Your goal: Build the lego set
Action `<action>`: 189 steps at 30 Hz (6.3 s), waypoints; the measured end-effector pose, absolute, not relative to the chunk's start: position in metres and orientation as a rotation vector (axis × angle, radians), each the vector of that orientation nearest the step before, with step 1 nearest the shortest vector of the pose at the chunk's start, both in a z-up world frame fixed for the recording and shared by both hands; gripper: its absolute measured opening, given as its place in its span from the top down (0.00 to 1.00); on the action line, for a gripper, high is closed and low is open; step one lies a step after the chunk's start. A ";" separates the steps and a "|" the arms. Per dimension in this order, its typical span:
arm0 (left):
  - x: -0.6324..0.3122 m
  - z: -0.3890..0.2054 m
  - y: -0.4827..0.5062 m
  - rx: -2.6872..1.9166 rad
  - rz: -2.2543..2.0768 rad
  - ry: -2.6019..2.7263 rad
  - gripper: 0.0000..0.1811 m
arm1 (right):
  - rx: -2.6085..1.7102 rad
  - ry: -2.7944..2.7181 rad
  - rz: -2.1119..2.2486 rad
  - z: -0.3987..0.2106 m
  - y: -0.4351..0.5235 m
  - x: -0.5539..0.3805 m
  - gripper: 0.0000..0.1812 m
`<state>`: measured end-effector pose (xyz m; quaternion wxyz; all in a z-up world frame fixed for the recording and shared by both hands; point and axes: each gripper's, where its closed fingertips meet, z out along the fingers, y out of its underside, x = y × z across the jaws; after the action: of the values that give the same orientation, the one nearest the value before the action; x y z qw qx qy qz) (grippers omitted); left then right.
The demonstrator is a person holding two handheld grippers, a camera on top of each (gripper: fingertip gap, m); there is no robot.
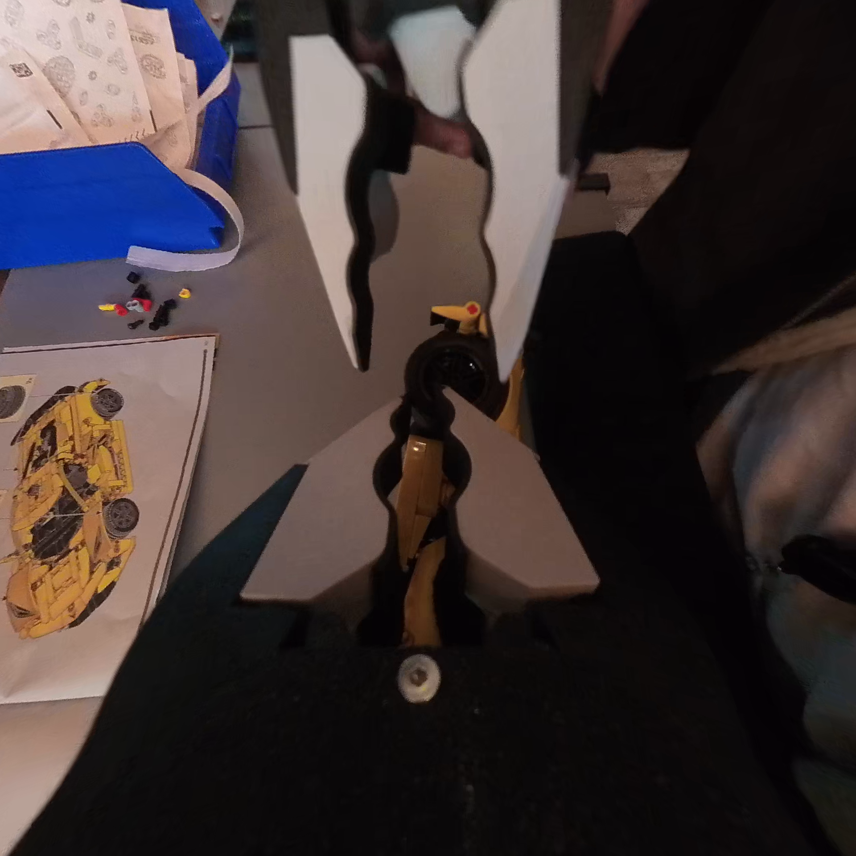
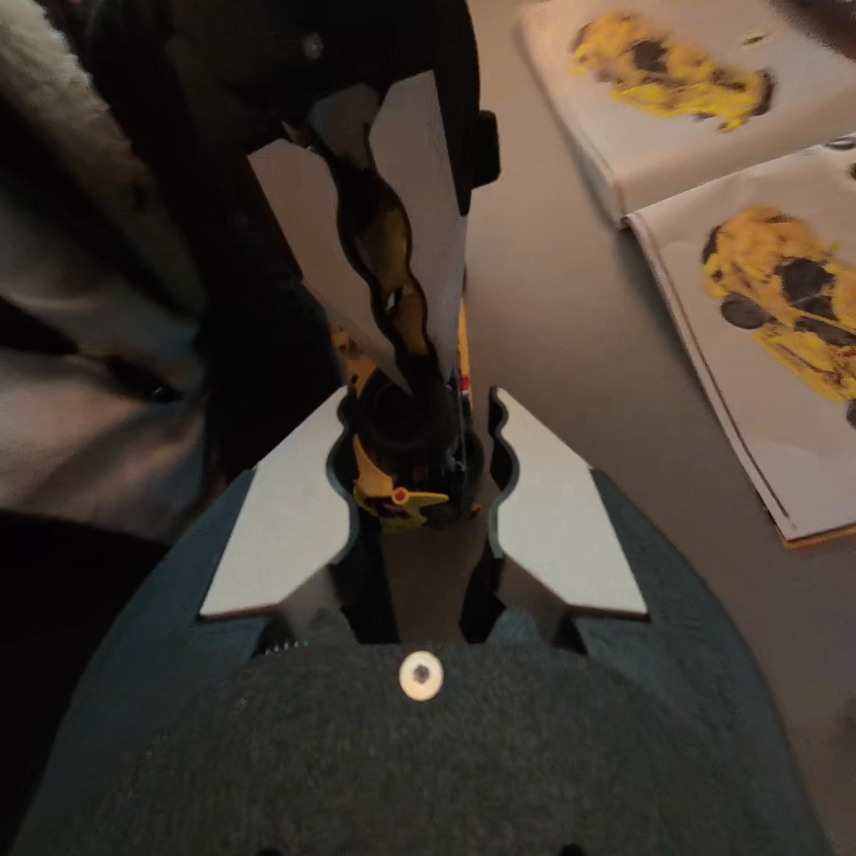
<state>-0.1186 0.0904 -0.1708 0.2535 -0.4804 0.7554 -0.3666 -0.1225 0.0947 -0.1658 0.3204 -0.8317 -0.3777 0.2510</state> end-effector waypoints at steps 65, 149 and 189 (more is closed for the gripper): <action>-0.424 -0.253 0.224 -1.894 -0.637 1.468 0.70 | -1.791 -0.571 0.408 -0.147 0.063 -0.216 0.89; -0.278 -0.154 0.176 -1.539 -0.984 1.737 0.76 | -2.153 -1.077 0.397 -0.179 0.169 -0.257 0.94; -0.251 -0.174 0.159 -1.443 -0.891 1.937 0.77 | -2.077 -1.322 0.443 -0.177 0.162 -0.245 0.78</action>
<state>-0.2506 0.1593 -0.1741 0.2798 -0.5381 0.7223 -0.3325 -0.2450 0.1620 -0.1767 0.3148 -0.7881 -0.5016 0.1680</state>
